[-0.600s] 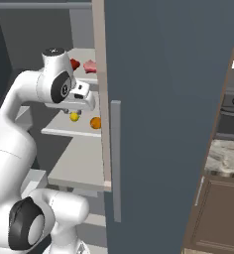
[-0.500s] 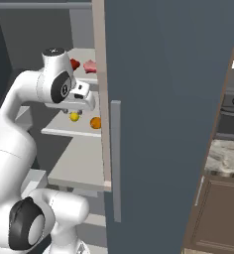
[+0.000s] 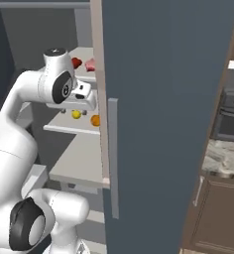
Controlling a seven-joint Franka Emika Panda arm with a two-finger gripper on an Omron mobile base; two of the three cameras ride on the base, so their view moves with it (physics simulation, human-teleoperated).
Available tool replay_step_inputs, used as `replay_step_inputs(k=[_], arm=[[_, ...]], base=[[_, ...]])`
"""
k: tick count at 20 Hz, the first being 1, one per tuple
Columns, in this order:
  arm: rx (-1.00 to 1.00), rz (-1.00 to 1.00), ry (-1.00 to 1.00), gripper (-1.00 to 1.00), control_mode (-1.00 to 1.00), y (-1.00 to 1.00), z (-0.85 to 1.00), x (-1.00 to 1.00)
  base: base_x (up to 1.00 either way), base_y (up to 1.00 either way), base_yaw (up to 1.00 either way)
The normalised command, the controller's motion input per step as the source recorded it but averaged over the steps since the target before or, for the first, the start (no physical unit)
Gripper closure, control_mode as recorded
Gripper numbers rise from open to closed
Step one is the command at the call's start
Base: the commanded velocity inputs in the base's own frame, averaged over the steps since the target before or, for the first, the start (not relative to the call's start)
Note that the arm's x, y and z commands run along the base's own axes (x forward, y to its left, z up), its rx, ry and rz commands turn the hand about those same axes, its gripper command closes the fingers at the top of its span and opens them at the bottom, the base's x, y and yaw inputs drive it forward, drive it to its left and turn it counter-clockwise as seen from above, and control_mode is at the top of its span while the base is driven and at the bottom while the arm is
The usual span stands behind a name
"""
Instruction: Take the lemon and orange from the second highest rack and move them to the highest rack where the bell pepper and steak are located, to maximize freezer space. Close the freezer door after rearranging.
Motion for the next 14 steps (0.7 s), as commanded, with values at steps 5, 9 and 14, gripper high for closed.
replay_step_inputs(k=[5,9,14], arm=[[0.0,0.0,0.0,-1.0,1.0,0.0,0.0,0.0],[0.0,0.0,0.0,-1.0,1.0,0.0,0.0,0.0],[0.0,0.0,0.0,-1.0,1.0,0.0,0.0,0.0]], base=[[0.0,-0.23,0.32],[0.0,-0.25,0.35],[0.03,-0.38,0.17]])
